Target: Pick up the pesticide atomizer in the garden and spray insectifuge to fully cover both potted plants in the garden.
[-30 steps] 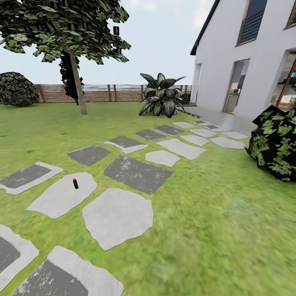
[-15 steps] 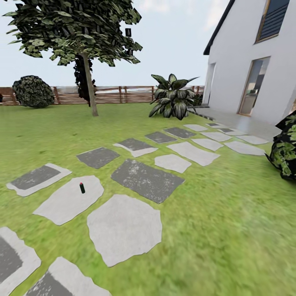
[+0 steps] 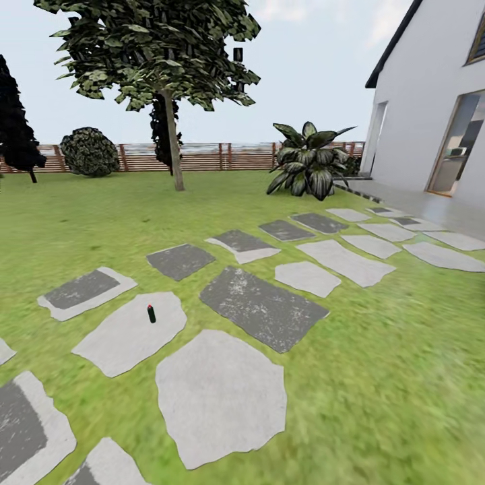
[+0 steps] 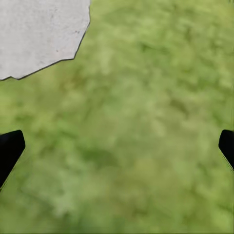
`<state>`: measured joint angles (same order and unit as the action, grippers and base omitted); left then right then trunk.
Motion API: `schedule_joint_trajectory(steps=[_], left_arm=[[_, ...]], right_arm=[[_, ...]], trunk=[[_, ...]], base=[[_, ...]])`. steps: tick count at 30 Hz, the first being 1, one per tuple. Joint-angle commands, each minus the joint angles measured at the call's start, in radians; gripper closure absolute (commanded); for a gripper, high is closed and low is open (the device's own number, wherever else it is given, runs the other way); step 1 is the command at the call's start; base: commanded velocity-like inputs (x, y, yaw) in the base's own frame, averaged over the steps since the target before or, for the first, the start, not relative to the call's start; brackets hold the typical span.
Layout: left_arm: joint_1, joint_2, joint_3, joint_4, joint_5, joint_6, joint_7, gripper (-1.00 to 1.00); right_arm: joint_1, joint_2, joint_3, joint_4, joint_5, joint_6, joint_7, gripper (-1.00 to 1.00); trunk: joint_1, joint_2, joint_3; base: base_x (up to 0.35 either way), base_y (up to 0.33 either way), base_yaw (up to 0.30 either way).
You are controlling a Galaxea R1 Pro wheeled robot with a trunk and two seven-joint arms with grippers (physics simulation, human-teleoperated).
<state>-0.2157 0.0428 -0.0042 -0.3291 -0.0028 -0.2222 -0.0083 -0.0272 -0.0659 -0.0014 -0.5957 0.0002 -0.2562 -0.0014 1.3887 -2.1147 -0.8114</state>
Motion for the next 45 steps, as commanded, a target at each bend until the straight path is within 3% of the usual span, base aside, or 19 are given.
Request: schedule_joint_trajectory(steps=[1,29,45], left_arm=[[-0.001,0.000,0.000,0.001,0.000,-0.003,-0.001,-1.00],[-0.001,0.000,0.000,0.001,-0.002,-0.003,-0.001,-1.00],[-0.001,0.000,0.000,0.001,-0.003,-0.003,-0.001,-1.00]], right_arm=[[0.000,0.000,0.000,0.001,0.000,-0.003,0.000,-1.00],[0.000,0.000,0.000,0.002,0.001,-0.003,0.003,-1.00],[0.000,0.000,0.001,0.002,0.001,-0.003,0.003,-1.00]], trunk=[[0.000,0.000,-0.001],[0.000,0.000,-0.001],[0.000,0.000,-0.001]], base=[[0.340,-0.005,0.032],[0.321,-0.110,0.005],[0.304,-0.135,0.247]])
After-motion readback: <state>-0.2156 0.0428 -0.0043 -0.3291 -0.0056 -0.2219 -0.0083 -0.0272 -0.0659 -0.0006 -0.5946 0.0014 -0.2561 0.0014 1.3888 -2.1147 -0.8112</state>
